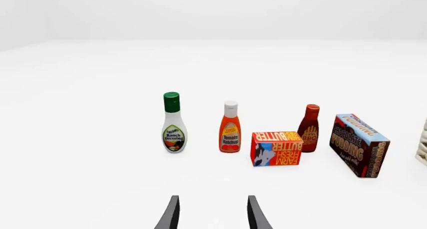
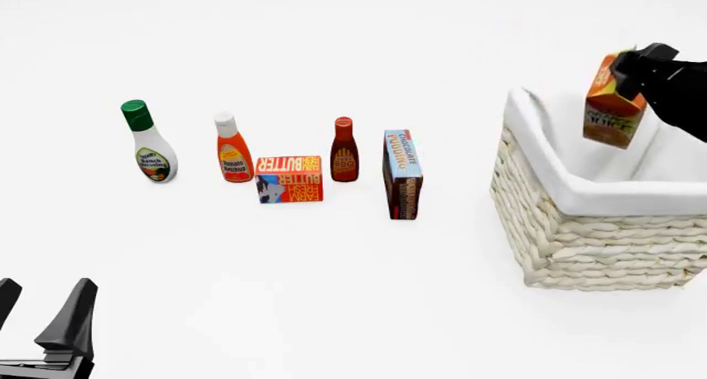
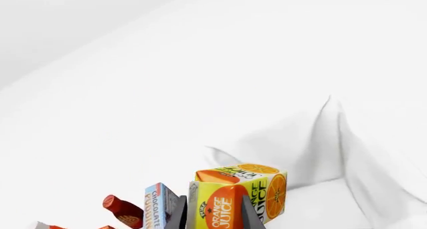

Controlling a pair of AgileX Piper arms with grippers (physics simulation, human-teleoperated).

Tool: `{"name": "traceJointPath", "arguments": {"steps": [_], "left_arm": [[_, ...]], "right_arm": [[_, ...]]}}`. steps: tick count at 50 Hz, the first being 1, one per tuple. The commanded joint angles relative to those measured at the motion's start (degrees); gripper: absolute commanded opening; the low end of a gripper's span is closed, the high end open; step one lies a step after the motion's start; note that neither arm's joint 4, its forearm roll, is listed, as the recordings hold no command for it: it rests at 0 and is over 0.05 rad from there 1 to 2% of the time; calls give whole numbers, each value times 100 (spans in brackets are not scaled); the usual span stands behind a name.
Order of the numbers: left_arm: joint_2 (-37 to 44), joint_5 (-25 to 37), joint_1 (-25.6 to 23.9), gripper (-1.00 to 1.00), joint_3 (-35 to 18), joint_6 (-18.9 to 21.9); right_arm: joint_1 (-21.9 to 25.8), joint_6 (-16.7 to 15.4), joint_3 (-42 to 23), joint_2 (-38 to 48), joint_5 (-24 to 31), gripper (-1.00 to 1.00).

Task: Pick the orange juice and place it in the basket.

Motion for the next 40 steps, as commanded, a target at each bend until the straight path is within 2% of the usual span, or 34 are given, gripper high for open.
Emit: {"name": "traceJointPath", "arguments": {"steps": [1,20,40], "left_arm": [[0,0,0,100,0,0],[0,0,0,100,0,0],[0,0,0,100,0,0]], "right_arm": [[-156,89,-8,283,-249,-100],[-307,152,-12,644,-383,-100],[-356,171,-153,859,-242,-100]]}}
